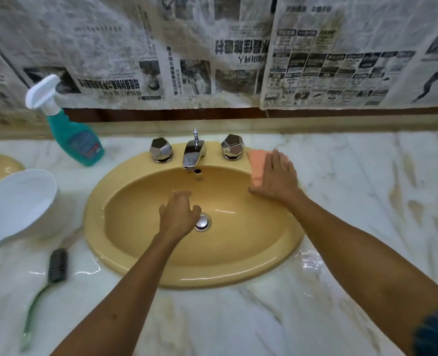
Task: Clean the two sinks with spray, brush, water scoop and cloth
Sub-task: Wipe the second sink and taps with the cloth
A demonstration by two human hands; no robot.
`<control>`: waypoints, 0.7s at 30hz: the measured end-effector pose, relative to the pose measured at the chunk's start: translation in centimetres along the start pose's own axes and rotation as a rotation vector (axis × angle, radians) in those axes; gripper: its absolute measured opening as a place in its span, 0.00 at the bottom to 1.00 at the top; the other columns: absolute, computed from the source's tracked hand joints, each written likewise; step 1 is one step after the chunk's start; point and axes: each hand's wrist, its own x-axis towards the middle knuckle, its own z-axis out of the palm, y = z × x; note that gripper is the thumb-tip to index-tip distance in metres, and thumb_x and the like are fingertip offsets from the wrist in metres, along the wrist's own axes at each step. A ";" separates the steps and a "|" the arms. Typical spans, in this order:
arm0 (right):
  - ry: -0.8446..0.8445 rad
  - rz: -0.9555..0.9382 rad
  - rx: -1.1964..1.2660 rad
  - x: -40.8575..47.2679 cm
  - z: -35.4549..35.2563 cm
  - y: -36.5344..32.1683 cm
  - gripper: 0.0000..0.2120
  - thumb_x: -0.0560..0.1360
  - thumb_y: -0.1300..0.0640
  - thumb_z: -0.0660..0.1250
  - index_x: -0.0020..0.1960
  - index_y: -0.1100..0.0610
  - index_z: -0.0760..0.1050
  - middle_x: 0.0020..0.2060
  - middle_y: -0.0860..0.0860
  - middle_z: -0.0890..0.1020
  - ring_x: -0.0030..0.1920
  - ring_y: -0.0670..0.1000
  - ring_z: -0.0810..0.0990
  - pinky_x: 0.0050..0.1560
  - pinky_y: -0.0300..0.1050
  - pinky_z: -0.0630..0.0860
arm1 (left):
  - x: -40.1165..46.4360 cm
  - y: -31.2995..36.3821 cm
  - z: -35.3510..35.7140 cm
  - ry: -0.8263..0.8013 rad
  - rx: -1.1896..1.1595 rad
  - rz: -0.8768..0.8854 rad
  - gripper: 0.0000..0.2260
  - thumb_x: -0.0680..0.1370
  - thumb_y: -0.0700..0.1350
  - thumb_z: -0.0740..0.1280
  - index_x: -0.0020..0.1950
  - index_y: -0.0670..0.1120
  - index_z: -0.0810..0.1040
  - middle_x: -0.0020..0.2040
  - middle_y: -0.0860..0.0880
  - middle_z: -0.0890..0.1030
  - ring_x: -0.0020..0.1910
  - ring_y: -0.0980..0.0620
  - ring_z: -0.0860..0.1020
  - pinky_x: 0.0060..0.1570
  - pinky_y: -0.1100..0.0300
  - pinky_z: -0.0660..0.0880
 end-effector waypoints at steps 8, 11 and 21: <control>0.263 -0.150 -0.056 1.4 2.5 -4.3 0.45 0.75 0.45 0.67 0.78 0.66 0.48 0.78 0.63 0.53 0.79 0.60 0.50 0.77 0.55 0.46 | 7.2 -5.4 -4.2 0.260 0.166 0.101 0.19 0.75 0.40 0.66 0.66 0.39 0.72 0.68 0.37 0.70 0.70 0.39 0.66 0.69 0.41 0.60; 0.360 -0.276 0.207 -1.8 2.5 -3.0 0.24 0.75 0.54 0.67 0.70 0.59 0.72 0.69 0.60 0.73 0.69 0.59 0.71 0.69 0.52 0.65 | 9.8 -7.3 -6.2 0.288 0.144 0.102 0.21 0.78 0.41 0.63 0.72 0.40 0.69 0.74 0.39 0.66 0.74 0.41 0.62 0.74 0.41 0.54; 0.385 0.548 1.635 3.5 -6.8 -7.6 0.09 0.80 0.51 0.60 0.48 0.57 0.70 0.35 0.52 0.76 0.37 0.53 0.75 0.39 0.44 0.71 | 13.0 -9.4 -6.2 0.230 0.158 0.135 0.26 0.74 0.52 0.51 0.67 0.43 0.71 0.65 0.41 0.74 0.72 0.45 0.64 0.68 0.39 0.58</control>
